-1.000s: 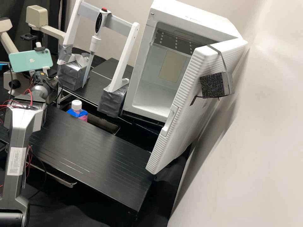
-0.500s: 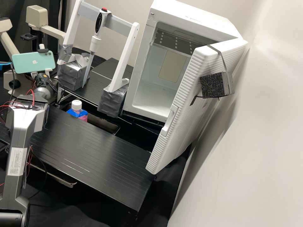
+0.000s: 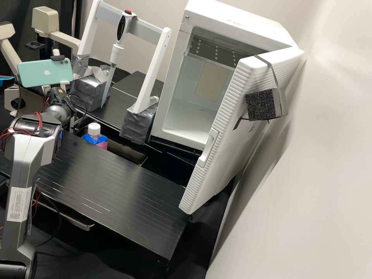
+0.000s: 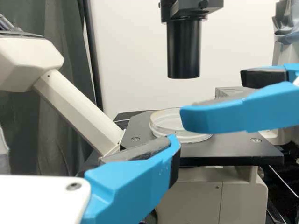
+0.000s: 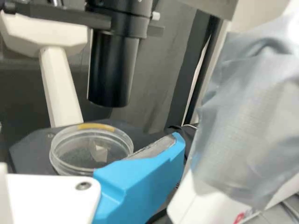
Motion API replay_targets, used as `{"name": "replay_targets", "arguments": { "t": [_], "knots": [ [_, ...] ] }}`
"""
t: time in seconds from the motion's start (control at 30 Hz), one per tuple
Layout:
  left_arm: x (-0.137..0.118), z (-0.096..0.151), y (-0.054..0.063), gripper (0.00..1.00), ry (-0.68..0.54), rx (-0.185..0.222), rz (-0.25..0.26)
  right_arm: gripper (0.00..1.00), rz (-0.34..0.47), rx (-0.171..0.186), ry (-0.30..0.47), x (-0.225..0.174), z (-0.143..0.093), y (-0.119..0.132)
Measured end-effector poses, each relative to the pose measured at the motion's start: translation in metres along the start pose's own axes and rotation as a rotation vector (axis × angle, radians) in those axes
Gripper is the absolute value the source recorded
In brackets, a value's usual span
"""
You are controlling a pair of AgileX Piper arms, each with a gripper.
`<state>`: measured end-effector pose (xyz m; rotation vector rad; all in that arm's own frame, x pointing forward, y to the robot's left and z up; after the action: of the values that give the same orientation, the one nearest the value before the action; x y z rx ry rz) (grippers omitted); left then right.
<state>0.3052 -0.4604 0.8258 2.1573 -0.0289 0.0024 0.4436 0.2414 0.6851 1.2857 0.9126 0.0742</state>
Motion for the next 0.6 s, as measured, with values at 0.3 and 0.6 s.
{"name": "replay_targets", "arguments": {
  "t": [0.3, 0.6],
  "knots": [
    [0.000, 0.000, 0.000, 1.00, 0.000, 0.000, 0.000, 1.00, 0.085, -0.044, 0.034, -0.034, 0.003, 0.005],
    [0.000, 0.000, 0.000, 1.00, 0.000, 0.000, 0.000, 1.00, 0.231, -0.122, 0.080, -0.093, -0.025, 0.013]
  ]
}}
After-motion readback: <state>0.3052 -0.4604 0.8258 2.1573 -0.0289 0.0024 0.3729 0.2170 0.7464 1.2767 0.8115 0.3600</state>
